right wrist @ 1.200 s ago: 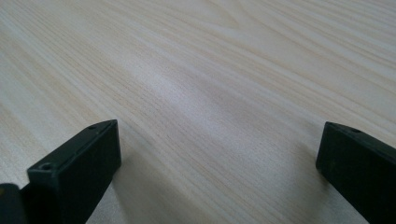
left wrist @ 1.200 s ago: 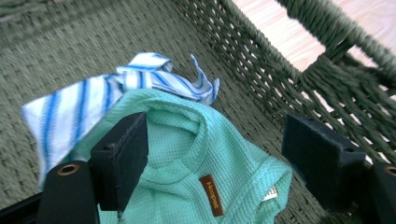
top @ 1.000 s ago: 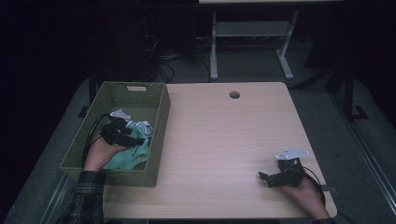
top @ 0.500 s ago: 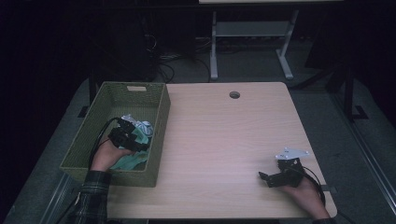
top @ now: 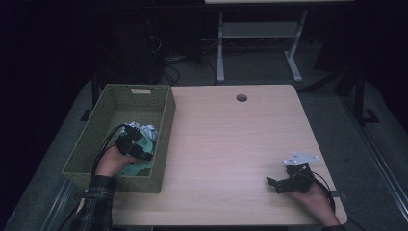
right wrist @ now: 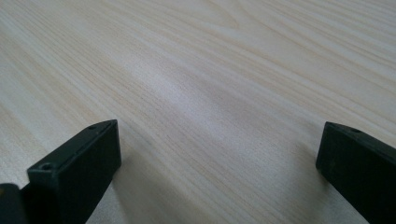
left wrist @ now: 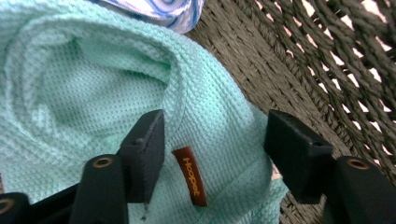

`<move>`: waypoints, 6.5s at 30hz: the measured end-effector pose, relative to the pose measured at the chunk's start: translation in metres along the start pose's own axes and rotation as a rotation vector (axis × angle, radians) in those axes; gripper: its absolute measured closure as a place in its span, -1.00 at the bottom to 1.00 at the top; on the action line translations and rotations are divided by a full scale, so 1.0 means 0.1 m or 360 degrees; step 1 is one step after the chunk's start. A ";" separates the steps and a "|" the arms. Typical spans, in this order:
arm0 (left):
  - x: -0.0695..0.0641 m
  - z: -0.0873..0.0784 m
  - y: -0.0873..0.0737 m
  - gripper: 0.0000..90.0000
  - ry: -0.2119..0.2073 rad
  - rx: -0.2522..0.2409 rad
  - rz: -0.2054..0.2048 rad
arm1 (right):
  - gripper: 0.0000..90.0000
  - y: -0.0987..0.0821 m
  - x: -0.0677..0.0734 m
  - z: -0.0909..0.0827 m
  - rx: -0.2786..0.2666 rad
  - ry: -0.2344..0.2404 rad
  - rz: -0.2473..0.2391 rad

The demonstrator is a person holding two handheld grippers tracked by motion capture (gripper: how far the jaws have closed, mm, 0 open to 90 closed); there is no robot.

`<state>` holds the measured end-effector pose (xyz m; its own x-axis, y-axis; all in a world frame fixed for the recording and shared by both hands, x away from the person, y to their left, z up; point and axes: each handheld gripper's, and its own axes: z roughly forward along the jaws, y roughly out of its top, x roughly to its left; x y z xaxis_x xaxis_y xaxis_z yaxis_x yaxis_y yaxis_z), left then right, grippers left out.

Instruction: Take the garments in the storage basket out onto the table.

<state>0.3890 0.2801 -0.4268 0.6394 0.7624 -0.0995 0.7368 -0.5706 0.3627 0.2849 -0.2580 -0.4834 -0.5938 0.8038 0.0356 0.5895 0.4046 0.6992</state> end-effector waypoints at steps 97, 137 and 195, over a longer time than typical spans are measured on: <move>0.15 -1.49 -0.02 0.92 -0.0101 -0.1160 -0.0144 | -1.00 0.00 0.00 0.00 0.0000 0.0000 0.0000; -0.30 -2.07 0.65 0.92 -0.0211 -0.1321 0.0138 | -1.00 0.00 0.00 0.00 0.0000 0.0000 0.0001; -1.43 -0.82 1.46 0.92 -0.0607 -0.1030 0.0460 | -1.00 0.00 0.00 0.00 0.0000 0.0001 0.0005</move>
<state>0.3869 0.1123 -0.2839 0.9025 0.3882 -0.1868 0.3319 -0.3503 0.8759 0.2848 -0.2579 -0.4833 -0.5925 0.8047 0.0384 0.5912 0.4019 0.6992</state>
